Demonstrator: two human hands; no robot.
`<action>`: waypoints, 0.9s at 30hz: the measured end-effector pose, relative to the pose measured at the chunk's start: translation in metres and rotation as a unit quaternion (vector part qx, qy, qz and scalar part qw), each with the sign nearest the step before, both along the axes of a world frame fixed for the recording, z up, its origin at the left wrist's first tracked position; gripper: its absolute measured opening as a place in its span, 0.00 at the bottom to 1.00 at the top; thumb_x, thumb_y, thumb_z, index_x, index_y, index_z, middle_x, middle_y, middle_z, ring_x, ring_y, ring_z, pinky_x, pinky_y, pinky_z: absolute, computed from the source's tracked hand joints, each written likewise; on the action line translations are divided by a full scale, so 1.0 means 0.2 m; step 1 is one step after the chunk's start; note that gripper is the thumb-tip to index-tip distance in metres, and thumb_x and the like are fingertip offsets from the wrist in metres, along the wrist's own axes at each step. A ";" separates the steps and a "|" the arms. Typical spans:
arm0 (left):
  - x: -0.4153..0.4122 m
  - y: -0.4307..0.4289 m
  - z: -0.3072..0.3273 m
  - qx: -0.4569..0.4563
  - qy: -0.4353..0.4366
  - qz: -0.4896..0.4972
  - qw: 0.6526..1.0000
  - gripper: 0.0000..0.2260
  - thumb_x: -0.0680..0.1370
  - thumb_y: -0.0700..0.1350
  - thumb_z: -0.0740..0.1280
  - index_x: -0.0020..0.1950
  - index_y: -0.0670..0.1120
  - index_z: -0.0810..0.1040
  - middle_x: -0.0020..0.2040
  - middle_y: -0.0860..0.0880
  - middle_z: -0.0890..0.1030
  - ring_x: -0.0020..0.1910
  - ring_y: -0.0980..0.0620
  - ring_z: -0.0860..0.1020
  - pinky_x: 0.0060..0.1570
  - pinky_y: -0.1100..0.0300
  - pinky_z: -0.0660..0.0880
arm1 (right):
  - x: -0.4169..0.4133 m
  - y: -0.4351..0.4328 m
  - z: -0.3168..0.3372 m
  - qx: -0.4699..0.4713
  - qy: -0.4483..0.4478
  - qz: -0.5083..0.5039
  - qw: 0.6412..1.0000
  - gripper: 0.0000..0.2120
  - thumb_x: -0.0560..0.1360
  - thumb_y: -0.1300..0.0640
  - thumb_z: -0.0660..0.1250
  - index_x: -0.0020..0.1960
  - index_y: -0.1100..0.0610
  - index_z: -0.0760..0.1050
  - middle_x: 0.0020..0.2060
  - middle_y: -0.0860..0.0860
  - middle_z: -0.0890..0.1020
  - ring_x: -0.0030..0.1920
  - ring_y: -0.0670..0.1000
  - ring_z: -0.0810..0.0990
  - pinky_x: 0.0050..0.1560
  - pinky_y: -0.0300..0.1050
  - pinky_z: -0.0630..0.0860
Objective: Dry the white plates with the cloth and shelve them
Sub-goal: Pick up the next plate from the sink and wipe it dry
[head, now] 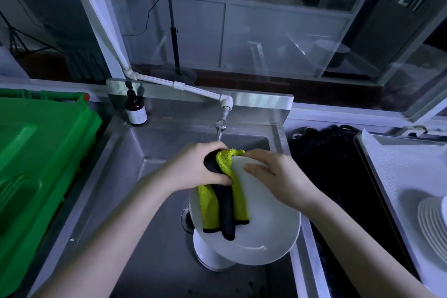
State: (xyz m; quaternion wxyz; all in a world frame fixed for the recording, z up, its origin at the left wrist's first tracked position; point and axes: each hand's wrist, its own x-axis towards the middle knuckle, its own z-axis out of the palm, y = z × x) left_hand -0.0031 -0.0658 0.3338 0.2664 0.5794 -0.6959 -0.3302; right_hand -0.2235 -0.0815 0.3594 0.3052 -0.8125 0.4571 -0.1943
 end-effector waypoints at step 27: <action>-0.03 0.08 -0.12 -0.004 0.191 0.120 0.974 0.18 0.65 0.42 0.82 0.47 0.55 0.78 0.40 0.62 0.83 0.41 0.67 0.78 0.44 0.71 0.71 | -0.02 -0.01 -0.02 0.054 -0.119 -0.035 0.991 0.08 0.79 0.60 0.69 0.56 0.55 0.84 0.43 0.42 0.85 0.45 0.38 0.81 0.50 0.38 0.75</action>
